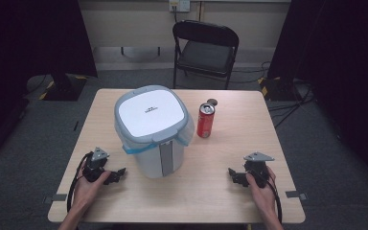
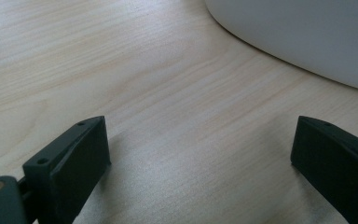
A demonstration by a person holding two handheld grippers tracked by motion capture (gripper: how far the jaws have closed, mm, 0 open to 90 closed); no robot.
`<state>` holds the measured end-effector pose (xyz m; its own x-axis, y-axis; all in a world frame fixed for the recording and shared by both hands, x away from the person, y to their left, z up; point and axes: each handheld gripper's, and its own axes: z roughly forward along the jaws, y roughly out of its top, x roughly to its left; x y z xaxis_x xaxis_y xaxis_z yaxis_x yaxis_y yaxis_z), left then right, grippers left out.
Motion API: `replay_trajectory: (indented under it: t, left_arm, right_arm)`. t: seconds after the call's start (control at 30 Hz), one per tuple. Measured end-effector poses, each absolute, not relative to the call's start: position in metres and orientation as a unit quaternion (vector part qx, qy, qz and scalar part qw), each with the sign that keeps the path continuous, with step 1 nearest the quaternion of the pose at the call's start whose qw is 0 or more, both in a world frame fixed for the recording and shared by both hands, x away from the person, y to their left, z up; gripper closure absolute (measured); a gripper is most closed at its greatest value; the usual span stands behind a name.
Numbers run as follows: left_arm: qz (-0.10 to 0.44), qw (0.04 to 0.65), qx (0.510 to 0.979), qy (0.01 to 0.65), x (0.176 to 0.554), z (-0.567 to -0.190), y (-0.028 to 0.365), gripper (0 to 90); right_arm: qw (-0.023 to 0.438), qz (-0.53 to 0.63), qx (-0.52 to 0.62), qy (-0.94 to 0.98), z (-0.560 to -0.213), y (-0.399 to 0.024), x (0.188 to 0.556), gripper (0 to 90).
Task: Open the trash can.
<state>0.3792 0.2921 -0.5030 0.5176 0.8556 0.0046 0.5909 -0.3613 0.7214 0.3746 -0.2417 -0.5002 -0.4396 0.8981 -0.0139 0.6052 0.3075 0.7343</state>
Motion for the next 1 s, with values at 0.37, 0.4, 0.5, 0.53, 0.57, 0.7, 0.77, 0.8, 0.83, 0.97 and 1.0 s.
replay_trajectory:
  t: [0.37,0.4,0.5,0.53,0.57,0.7,0.77,0.8,0.83,0.97,1.0]
  left_arm:
    - [0.189,0.339,0.803,0.452,0.377,-0.499,0.295,13.9]
    - [0.188,0.339,0.803,0.452,0.377,-0.498,0.296,16.0]
    - [0.182,0.344,0.801,0.454,0.376,-0.498,0.295,16.1]
    - [0.180,0.346,0.802,0.452,0.376,-0.498,0.295,16.1]
    - [0.179,0.346,0.804,0.449,0.376,-0.497,0.295,16.6]
    - [0.173,0.364,0.798,0.449,0.374,-0.493,0.295,17.1]
    - [0.175,0.369,0.796,0.448,0.375,-0.487,0.295,17.1]
    - [0.175,0.369,0.796,0.448,0.375,-0.487,0.295,17.2]
    - [0.178,0.374,0.794,0.446,0.375,-0.484,0.294,17.2]
    - [0.176,0.392,0.788,0.440,0.377,-0.476,0.291,17.4]
    - [0.175,0.394,0.789,0.438,0.377,-0.475,0.289,17.5]
  right_arm:
    - [0.210,0.340,0.480,0.781,-0.499,-0.236,0.372,15.8]
    - [0.205,0.342,0.478,0.783,-0.498,-0.234,0.372,16.3]
    - [0.201,0.345,0.472,0.786,-0.497,-0.229,0.371,16.6]
    - [0.198,0.348,0.467,0.788,-0.495,-0.227,0.370,16.8]
    - [0.199,0.350,0.463,0.789,-0.493,-0.224,0.369,16.8]
    - [0.196,0.366,0.445,0.794,-0.486,-0.211,0.367,16.8]
    - [0.192,0.375,0.429,0.799,-0.481,-0.199,0.368,16.8]
    - [0.191,0.378,0.425,0.800,-0.479,-0.195,0.369,16.8]
    - [0.191,0.378,0.425,0.800,-0.479,-0.195,0.369,16.8]
    - [0.187,0.390,0.410,0.803,-0.471,-0.175,0.374,16.8]
    - [0.185,0.398,0.400,0.804,-0.466,-0.164,0.377,16.8]
